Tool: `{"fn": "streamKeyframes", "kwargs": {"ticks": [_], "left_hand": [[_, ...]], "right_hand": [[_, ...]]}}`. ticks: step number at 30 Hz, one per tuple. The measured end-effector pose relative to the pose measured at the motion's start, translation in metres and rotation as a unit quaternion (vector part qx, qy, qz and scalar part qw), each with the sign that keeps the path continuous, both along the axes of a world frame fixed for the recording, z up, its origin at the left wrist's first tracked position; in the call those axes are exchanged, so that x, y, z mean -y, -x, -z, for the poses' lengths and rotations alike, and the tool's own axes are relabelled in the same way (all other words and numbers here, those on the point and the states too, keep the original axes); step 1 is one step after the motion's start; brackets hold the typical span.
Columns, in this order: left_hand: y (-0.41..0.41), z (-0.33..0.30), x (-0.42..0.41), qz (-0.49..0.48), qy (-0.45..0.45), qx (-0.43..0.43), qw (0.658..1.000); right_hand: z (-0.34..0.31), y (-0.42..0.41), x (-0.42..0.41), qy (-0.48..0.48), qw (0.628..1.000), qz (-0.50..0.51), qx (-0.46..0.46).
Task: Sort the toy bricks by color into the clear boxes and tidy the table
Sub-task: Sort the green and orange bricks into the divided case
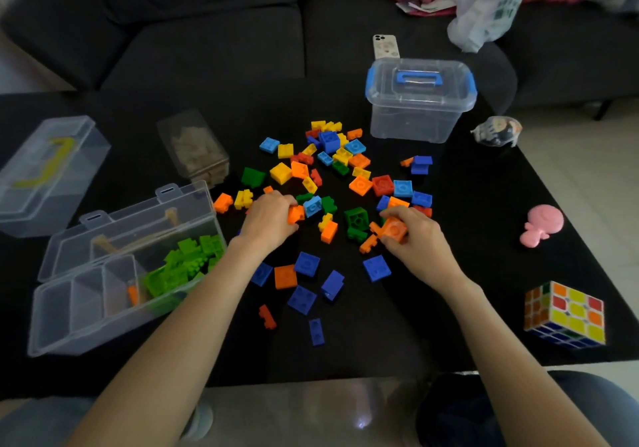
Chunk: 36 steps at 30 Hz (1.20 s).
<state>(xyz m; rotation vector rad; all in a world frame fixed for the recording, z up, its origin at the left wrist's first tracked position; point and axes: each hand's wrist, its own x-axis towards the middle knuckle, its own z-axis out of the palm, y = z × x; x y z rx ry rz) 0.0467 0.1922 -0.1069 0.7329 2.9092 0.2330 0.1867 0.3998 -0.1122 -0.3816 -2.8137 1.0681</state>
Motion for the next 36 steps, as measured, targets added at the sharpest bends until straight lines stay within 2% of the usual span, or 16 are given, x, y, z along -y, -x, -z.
{"fn": "streamKeyframes", "kwargs": {"ticks": [7,12,16,18,21,24,26,31,36], "left_hand": [[-0.018,-0.001,0.004,0.036,-0.078,-0.024,0.996],[-0.043,-0.024,0.024,0.015,-0.226,-0.063,0.972],[-0.062,-0.040,0.080,-0.041,-0.307,-0.081,0.947],[-0.067,-0.044,0.124,-0.081,-0.310,-0.099,0.942],[-0.071,-0.045,0.187,-0.148,-0.246,-0.113,0.951],[-0.074,-0.047,0.224,-0.182,-0.152,-0.080,0.968],[-0.076,-0.046,0.234,-0.166,-0.123,-0.047,0.977],[-0.079,-0.044,0.248,-0.129,-0.161,-0.041,0.978],[-0.082,-0.033,0.257,-0.138,-0.221,-0.020,0.965]], "right_hand": [[-0.008,0.003,0.018,0.030,0.999,-0.022,-0.025],[-0.021,0.011,0.052,0.074,0.996,-0.031,-0.044],[-0.035,0.024,0.102,0.110,0.986,-0.098,-0.084],[-0.040,0.035,0.138,0.118,0.979,-0.140,-0.093],[-0.045,0.051,0.193,0.117,0.966,-0.204,-0.105],[-0.051,0.065,0.242,0.129,0.959,-0.236,-0.087],[-0.052,0.074,0.266,0.121,0.961,-0.243,-0.057],[-0.044,0.097,0.303,0.022,0.954,-0.292,-0.055],[-0.046,0.108,0.310,-0.041,0.945,-0.323,-0.031]]}}
